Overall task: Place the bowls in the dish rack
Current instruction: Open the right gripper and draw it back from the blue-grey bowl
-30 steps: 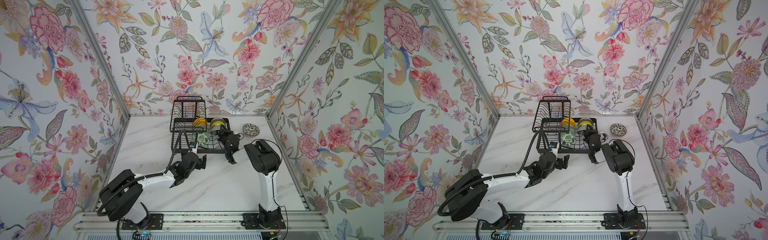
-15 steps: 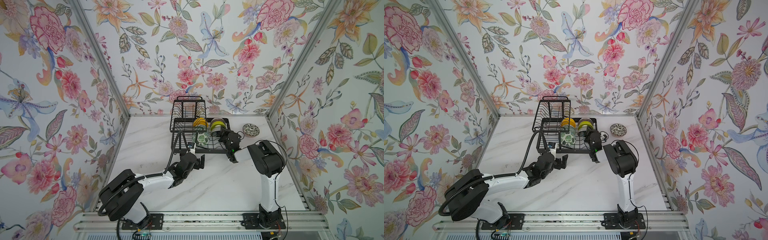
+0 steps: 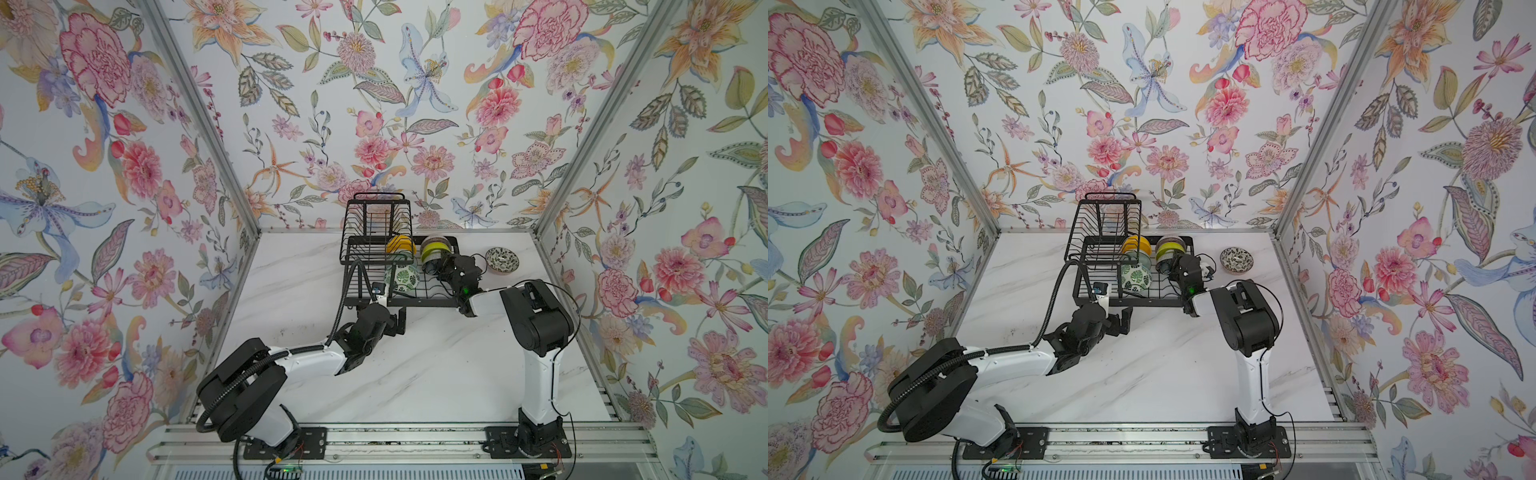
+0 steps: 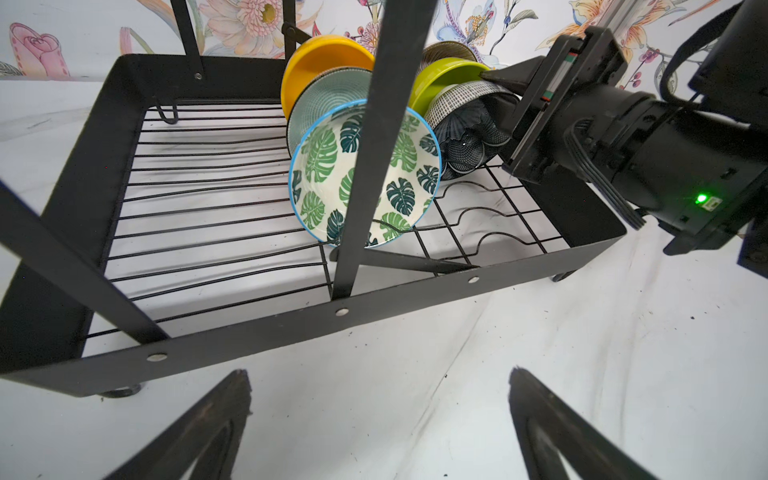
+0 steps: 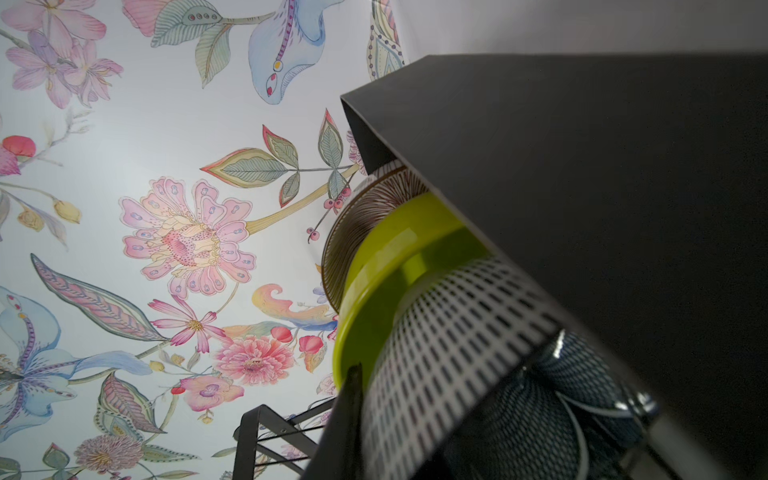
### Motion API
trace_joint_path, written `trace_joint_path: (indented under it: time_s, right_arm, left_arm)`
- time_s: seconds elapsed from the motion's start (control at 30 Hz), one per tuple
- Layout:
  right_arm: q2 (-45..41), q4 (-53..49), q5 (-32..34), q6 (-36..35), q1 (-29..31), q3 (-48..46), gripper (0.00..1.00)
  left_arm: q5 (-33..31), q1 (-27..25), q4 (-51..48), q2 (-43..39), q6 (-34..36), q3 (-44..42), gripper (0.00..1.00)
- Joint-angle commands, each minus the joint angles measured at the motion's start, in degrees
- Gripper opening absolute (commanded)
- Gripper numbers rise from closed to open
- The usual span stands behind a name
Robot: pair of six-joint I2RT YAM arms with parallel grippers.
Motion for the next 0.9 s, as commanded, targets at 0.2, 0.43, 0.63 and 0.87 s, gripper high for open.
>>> trace_joint_path:
  time_s: [0.2, 0.43, 0.63, 0.87]
  right_arm:
    - [-0.5, -9.2, -5.0, 0.6, 0.8, 1.9, 0.24]
    - [-0.3, -10.9, -5.8, 0.1, 0.7, 4.0, 0.33]
    - [-0.9, -13.1, -6.5, -0.9, 0.8, 5.9, 0.44]
    - [-1.7, -14.1, -6.8, -1.2, 0.8, 6.5, 0.49]
  left_arm:
    - [-0.5, 1.4, 0.8, -2.8, 2.9, -0.6, 0.99]
    - [-0.3, 2.3, 0.5, -3.4, 3.8, -0.3, 0.99]
    - [-0.3, 2.4, -0.7, -3.6, 4.1, 0.2, 0.99]
    - [-0.3, 2.6, -1.6, -4.3, 4.2, 0.5, 0.99]
